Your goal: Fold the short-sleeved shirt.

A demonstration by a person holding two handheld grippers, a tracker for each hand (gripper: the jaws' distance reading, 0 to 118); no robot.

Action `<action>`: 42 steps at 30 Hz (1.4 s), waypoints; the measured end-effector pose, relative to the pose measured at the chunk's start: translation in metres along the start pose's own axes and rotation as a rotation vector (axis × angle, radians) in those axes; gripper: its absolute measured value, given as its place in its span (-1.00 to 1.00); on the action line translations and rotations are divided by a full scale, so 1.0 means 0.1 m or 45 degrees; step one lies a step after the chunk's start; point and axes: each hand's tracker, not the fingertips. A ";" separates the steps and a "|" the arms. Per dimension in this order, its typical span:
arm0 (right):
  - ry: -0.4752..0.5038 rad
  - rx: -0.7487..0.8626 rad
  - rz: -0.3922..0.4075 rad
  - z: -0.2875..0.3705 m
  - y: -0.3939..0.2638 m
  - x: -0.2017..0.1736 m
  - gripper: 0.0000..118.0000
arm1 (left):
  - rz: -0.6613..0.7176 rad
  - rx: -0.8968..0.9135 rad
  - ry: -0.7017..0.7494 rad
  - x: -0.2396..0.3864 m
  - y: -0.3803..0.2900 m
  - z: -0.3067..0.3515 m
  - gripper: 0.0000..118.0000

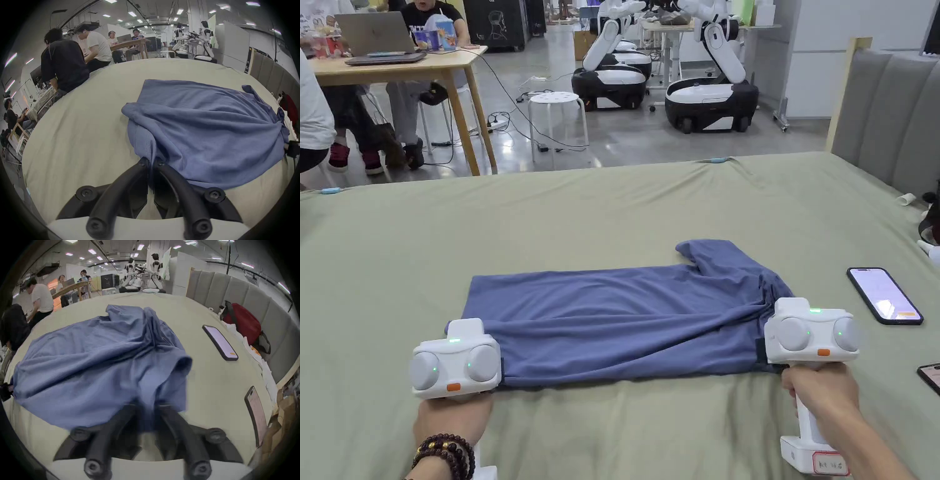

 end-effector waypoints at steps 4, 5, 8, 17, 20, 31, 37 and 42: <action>-0.050 -0.021 0.046 -0.02 0.01 -0.06 -0.79 | -0.012 0.016 0.000 -0.02 -0.02 0.06 -0.95; -0.050 -0.016 0.040 0.01 0.01 -0.06 -0.79 | -0.011 0.019 -0.003 -0.04 -0.02 0.04 -0.95; -0.047 0.004 0.022 0.14 -0.05 -0.03 -0.79 | -0.006 0.028 -0.010 -0.09 -0.03 0.11 -0.95; -0.058 0.035 0.058 0.66 -0.49 0.09 -0.79 | 0.003 0.042 -0.009 -0.23 -0.46 0.55 -0.95; -0.057 0.034 0.057 0.85 -0.69 0.16 -0.79 | 0.028 0.034 -0.012 -0.30 -0.67 0.71 -0.95; -0.042 0.043 0.072 1.27 -1.10 0.24 -0.79 | 0.051 0.041 -0.011 -0.37 -1.08 1.10 -0.95; -0.050 0.017 0.085 1.20 -1.10 0.24 -0.69 | 0.045 0.039 -0.011 -0.35 -1.13 1.14 -0.94; -0.058 0.085 0.093 1.30 -1.02 0.24 0.87 | 0.027 0.066 0.029 -0.36 -1.01 1.12 0.51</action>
